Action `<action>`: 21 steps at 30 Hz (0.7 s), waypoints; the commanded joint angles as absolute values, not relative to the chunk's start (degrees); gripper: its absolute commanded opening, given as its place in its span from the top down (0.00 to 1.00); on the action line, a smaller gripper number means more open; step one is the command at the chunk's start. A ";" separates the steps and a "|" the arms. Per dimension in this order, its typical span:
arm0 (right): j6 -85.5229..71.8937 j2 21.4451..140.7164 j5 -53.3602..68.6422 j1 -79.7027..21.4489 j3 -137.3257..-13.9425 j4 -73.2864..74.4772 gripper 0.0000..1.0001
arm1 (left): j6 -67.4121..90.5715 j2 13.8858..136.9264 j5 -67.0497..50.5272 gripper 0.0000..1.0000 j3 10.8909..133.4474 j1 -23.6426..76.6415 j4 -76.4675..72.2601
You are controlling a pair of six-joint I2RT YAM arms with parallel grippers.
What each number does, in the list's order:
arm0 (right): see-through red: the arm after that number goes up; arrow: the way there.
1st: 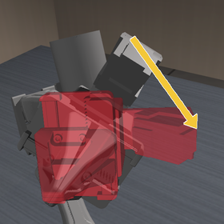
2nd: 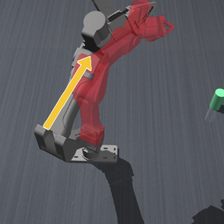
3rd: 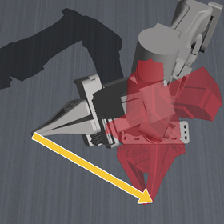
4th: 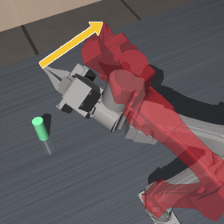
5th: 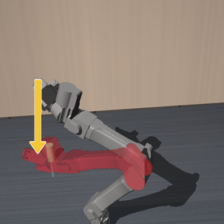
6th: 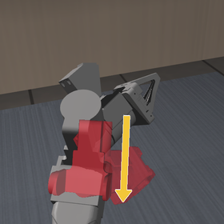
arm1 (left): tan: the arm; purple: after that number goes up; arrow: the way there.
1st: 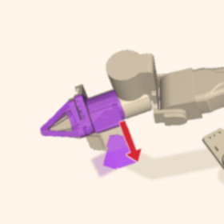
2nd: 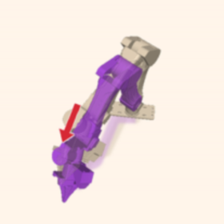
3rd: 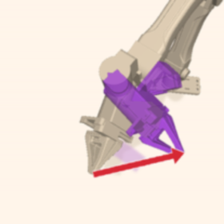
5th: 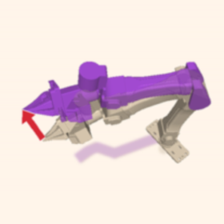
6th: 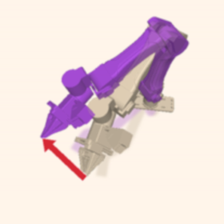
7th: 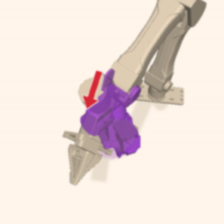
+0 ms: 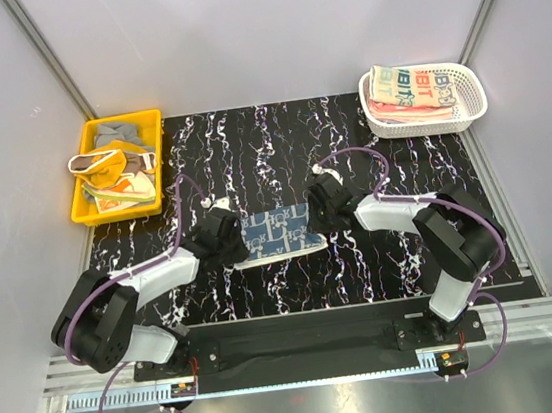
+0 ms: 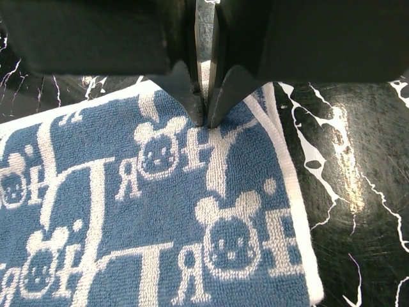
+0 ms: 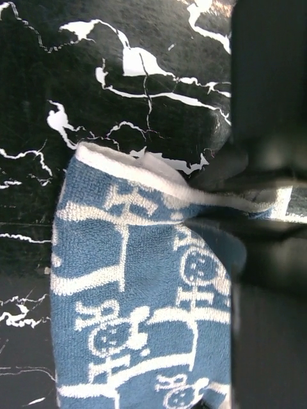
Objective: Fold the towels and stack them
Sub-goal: Neatly place the folded towel into the bin
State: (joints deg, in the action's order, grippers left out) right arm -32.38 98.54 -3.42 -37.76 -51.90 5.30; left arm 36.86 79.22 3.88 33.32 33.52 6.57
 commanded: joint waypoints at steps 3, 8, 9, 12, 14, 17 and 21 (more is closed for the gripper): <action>-32.43 99.41 -5.62 -37.62 -53.17 10.19 0.87 | 35.77 78.58 2.46 0.87 34.19 33.75 7.91; -29.10 97.91 -10.72 -37.71 -56.16 16.33 1.00 | 35.95 74.10 1.32 0.73 37.26 33.75 11.76; -28.57 97.21 -11.68 -37.79 -56.60 17.22 1.00 | 35.95 71.83 1.41 0.68 38.83 33.66 12.65; -25.07 96.77 -16.51 -37.79 -59.41 20.47 1.00 | 35.86 67.34 1.32 0.55 40.95 33.66 15.37; -22.60 97.12 -21.52 -37.71 -62.74 22.57 1.00 | 35.77 63.03 2.28 0.52 43.76 33.66 18.43; -13.83 99.66 -27.76 -37.01 -68.54 23.72 1.00 | 34.55 59.08 3.43 0.51 48.77 33.58 23.70; -5.20 105.71 -31.90 -32.36 -77.85 24.35 1.00 | 32.79 55.82 4.39 0.51 52.64 33.57 28.99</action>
State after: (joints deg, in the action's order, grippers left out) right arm -14.90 102.74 -23.55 -36.29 -71.64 23.70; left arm 35.03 58.00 2.85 49.93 33.52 23.20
